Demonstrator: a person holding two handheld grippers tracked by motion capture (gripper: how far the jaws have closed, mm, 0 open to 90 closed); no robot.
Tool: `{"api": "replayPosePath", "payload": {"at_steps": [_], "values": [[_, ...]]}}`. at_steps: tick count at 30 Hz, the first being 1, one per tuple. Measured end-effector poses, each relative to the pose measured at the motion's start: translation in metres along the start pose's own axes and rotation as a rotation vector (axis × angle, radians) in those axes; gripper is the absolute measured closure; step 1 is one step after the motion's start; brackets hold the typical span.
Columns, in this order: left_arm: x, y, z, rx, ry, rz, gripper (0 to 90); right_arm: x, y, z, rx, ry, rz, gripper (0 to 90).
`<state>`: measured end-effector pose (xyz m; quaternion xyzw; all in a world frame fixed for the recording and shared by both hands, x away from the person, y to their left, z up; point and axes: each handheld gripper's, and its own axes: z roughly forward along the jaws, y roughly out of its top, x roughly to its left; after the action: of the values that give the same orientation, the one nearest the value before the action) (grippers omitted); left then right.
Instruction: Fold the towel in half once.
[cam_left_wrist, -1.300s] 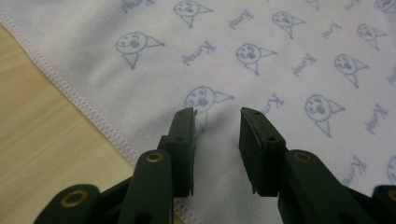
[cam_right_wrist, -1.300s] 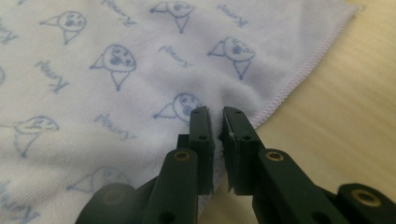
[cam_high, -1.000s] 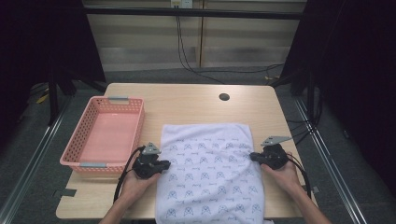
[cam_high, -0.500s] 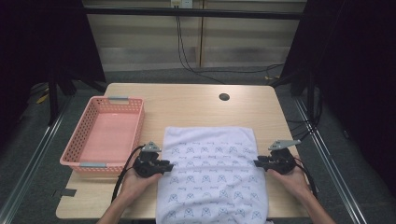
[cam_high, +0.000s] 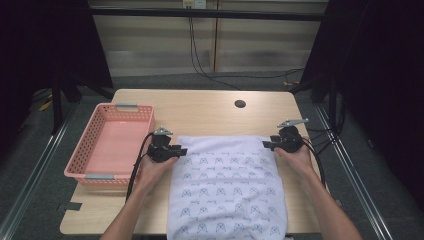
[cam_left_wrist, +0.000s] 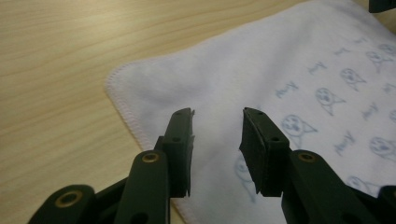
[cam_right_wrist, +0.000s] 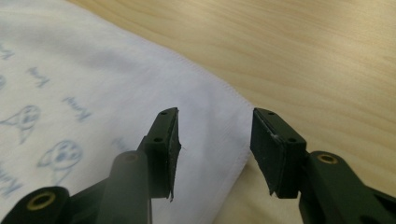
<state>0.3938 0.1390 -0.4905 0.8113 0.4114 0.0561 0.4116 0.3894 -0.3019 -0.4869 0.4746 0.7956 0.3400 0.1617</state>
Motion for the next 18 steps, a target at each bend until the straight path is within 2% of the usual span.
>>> {"api": "replayPosePath", "payload": {"at_steps": [2,4,7,8,9,10,11,13,14,15,18], "values": [[0.0,0.002,0.002,-0.001,0.007,0.008,61.9,-0.006,0.001,0.008,0.003,-0.009,0.02,51.0],[0.002,0.004,0.005,-0.003,0.009,-0.004,60.1,-0.01,0.001,0.014,0.008,-0.023,0.032,50.4],[0.005,0.006,0.008,0.003,0.016,-0.016,56.1,-0.01,-0.002,0.021,0.011,-0.014,0.045,51.3],[0.004,0.007,0.009,0.005,0.025,-0.018,55.8,-0.008,-0.002,0.022,0.001,-0.017,0.036,54.6],[0.005,0.008,0.009,0.023,0.033,-0.001,53.9,-0.007,-0.002,0.023,-0.005,0.0,0.036,60.6],[0.005,0.009,0.01,0.024,0.033,-0.005,51.4,-0.005,-0.002,0.023,-0.004,0.006,0.026,67.8],[0.005,0.009,0.012,0.016,0.032,-0.025,48.6,-0.003,-0.002,0.022,0.004,0.005,0.029,75.1],[0.005,0.008,0.014,0.01,0.037,-0.031,46.0,-0.002,-0.002,0.022,-0.002,0.037,0.03,84.5],[0.006,0.008,0.016,0.017,0.049,-0.036,45.6,-0.003,-0.003,0.022,-0.006,0.04,0.032,85.8],[0.006,0.009,0.017,0.004,0.054,-0.054,44.8,-0.003,-0.004,0.021,-0.003,0.054,0.047,86.2],[0.005,0.011,0.018,-0.005,0.064,-0.047,43.4,-0.003,-0.006,0.02,-0.009,0.068,0.041,86.5]]}}
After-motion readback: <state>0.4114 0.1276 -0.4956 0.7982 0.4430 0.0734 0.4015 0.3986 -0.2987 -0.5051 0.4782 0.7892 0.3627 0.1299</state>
